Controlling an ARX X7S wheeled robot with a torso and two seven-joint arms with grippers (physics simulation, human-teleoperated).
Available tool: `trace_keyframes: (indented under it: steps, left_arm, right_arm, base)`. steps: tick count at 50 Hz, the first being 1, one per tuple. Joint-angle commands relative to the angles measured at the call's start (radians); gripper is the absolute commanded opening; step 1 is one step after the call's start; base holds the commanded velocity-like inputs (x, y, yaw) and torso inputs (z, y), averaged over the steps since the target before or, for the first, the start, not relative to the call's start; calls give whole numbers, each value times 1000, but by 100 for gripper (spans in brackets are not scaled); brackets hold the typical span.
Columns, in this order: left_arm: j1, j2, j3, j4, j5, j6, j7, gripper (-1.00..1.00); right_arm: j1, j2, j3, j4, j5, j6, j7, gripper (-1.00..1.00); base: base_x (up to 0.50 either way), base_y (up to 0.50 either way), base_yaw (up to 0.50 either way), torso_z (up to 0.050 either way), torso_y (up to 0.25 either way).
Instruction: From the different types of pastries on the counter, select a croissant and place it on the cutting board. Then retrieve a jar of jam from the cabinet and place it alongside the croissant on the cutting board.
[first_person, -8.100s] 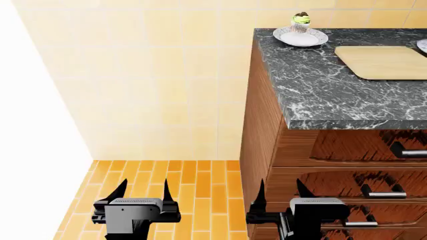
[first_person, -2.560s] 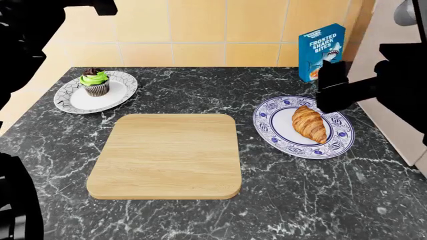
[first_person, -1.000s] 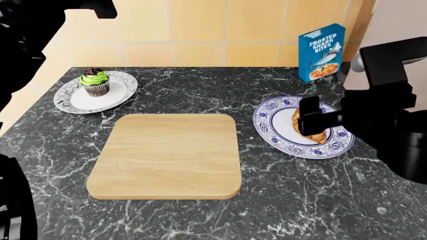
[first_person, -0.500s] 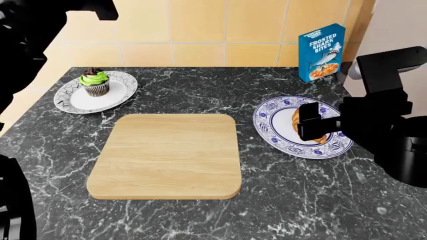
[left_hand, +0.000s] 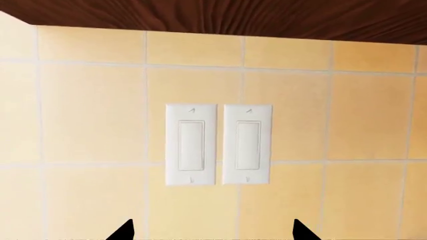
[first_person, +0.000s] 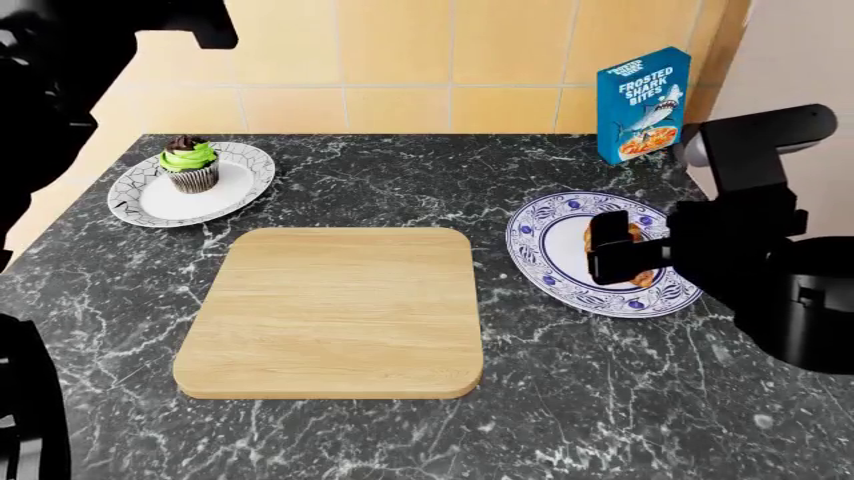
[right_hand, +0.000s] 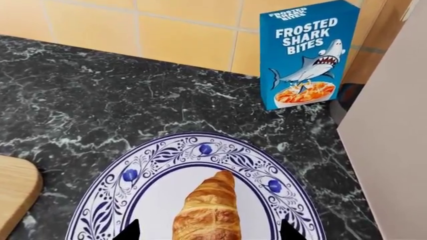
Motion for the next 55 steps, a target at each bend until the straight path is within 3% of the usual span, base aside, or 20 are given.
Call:
trace_keyframes:
  steps: [1, 55]
  left_arm:
    - [6, -3, 1, -5, -2, 3, 0, 100]
    - [-8, -11, 22, -26, -2, 17, 3, 100]
  right_arm:
    - [4, -3, -17, 15, -22, -9, -19, 100]
    - [0, -30, -68, 105, -81, -58, -78, 100]
  base:
    - [0, 0, 0, 0, 0]
    - [0, 0, 0, 0, 0]
